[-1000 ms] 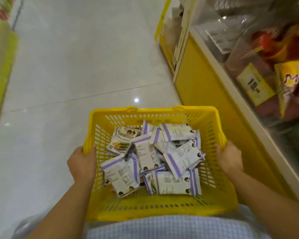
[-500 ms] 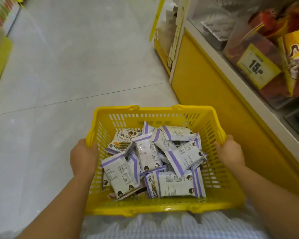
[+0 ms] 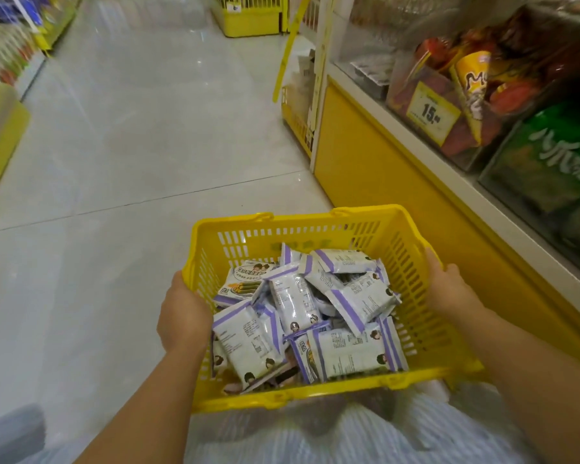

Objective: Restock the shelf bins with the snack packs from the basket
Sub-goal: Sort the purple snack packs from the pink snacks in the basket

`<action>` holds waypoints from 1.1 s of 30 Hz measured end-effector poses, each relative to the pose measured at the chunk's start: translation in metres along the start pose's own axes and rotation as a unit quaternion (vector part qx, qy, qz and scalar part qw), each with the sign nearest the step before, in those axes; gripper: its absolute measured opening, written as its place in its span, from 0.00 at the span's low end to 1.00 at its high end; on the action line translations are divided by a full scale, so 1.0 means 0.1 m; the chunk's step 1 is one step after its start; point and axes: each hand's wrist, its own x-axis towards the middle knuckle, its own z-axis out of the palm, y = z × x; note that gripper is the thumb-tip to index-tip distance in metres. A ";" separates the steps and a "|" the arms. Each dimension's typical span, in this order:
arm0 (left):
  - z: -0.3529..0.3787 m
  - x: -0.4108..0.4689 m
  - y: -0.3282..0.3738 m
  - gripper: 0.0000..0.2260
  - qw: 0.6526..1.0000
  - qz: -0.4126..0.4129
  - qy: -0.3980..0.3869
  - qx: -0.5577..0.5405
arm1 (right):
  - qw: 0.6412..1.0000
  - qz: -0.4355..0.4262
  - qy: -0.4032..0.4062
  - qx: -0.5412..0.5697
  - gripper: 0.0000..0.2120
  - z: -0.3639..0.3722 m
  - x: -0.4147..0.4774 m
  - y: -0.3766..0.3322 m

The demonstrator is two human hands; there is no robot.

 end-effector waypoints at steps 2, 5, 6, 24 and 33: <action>-0.02 -0.12 0.00 0.20 1.000 0.000 0.003 0.016 | 1.000 -0.008 0.028 -0.011 0.39 -0.02 -0.12 0.04; -0.01 -0.35 -0.02 0.24 0.992 0.080 0.040 0.087 | 0.988 -0.050 0.108 -0.099 0.35 0.06 -0.32 0.08; 0.01 -0.42 0.00 0.24 0.988 0.111 0.056 0.089 | 0.982 -0.075 0.135 -0.105 0.33 0.10 -0.36 0.09; 0.43 -0.10 0.04 0.29 0.875 0.282 -0.331 0.212 | 0.968 -0.070 -0.170 0.173 0.46 0.81 -0.02 -0.10; 0.27 -0.11 0.29 0.29 0.825 0.289 -0.397 0.280 | 0.972 -0.073 -0.188 0.124 0.39 0.72 -0.03 -0.14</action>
